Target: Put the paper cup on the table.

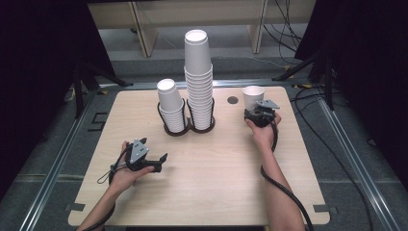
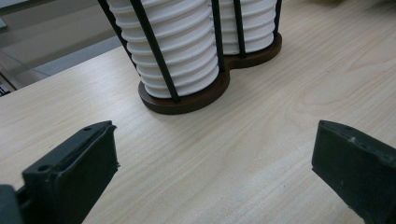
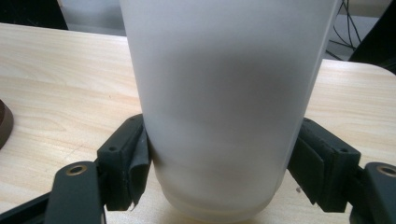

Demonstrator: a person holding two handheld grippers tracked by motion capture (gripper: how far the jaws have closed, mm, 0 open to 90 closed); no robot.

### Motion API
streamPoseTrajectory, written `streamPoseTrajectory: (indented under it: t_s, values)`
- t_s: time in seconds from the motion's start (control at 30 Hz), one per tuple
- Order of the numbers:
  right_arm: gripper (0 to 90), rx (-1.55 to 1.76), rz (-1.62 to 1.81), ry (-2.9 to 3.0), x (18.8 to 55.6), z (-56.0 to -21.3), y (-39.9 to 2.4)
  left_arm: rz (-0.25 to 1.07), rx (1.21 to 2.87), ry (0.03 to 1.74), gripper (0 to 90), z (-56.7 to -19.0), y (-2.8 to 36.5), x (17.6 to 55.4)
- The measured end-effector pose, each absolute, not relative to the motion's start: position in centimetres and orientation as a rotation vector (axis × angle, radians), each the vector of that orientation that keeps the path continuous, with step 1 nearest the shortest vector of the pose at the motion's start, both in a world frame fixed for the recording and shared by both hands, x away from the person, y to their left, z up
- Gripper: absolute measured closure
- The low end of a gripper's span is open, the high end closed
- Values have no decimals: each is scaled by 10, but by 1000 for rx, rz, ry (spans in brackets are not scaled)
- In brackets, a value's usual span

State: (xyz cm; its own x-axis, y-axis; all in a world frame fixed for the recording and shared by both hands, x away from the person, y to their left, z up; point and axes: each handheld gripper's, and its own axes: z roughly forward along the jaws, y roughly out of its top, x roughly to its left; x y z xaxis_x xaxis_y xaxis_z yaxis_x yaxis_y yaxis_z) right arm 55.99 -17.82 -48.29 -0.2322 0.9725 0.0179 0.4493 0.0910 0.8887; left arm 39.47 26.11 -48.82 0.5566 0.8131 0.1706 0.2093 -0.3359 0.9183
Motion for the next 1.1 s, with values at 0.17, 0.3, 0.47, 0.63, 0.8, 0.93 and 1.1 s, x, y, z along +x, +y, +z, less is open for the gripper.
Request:
streamPoseTrajectory:
  t_s: [0.17, 0.3, 0.47, 0.63, 0.8, 0.93, 1.1]
  values:
    - [269, 1400, 1076, 1779, 561, -485, -178, 798, 1842, 839, 0, -488, 261, 394]
    - [269, 1404, 1042, 1797, 561, -486, -178, 800, 1843, 835, 0, -488, 261, 394]
    - [268, 1407, 1060, 1799, 562, -487, -179, 798, 1844, 833, 0, -488, 261, 394]
    - [266, 1420, 1030, 1818, 564, -488, -179, 795, 1849, 832, 0, -488, 261, 394]
    - [265, 1444, 1014, 1817, 562, -487, -177, 795, 1850, 831, 0, -488, 261, 394]
    - [261, 1448, 1035, 1819, 563, -488, -178, 794, 1847, 830, 0, -488, 261, 394]
    - [250, 1460, 1009, 1840, 563, -488, -181, 795, 1847, 831, 0, -488, 261, 394]
